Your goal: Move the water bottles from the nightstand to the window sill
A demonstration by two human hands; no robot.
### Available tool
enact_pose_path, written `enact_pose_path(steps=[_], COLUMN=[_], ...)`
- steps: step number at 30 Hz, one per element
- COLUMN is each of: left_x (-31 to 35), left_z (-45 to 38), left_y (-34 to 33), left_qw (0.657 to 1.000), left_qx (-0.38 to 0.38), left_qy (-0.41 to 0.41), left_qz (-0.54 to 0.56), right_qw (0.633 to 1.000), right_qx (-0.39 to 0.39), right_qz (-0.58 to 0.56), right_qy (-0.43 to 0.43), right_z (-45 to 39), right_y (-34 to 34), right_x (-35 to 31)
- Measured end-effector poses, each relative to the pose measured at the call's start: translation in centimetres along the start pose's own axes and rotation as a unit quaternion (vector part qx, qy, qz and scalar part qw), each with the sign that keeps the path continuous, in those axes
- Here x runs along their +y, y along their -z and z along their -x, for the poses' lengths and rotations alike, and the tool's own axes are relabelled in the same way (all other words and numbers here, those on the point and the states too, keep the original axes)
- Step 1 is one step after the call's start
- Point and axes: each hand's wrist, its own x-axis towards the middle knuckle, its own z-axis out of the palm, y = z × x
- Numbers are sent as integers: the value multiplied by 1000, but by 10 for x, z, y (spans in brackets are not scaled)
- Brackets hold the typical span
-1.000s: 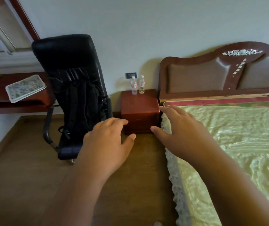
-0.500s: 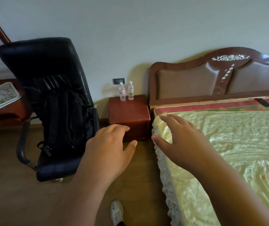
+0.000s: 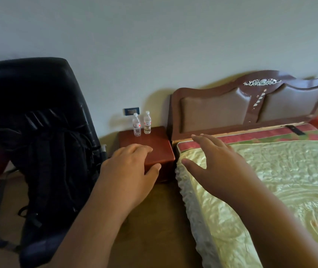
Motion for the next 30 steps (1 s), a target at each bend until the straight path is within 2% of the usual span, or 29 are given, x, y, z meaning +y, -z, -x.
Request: enact_pose_path(steps=[7, 14, 23, 30], left_x=[-30, -42, -18, -1], left_z=[-38, -84, -160, -207], left_y=[0, -4, 3, -7], left_qw=[1000, 999, 997, 992], left_qx=[-19, -19, 30, 38], left_qy=[5, 37, 75, 124], left_qz=[6, -3, -18, -4], right_qw=[1000, 999, 997, 993], right_qx=[-25, -38, -40, -52], right_qz=[14, 1, -36, -35], right_qy=[-6, 28, 62, 101], right_z=[-41, -105, -217, -273], right_y=[-21, -32, -13, -8], right_x=[-18, -17, 18, 46])
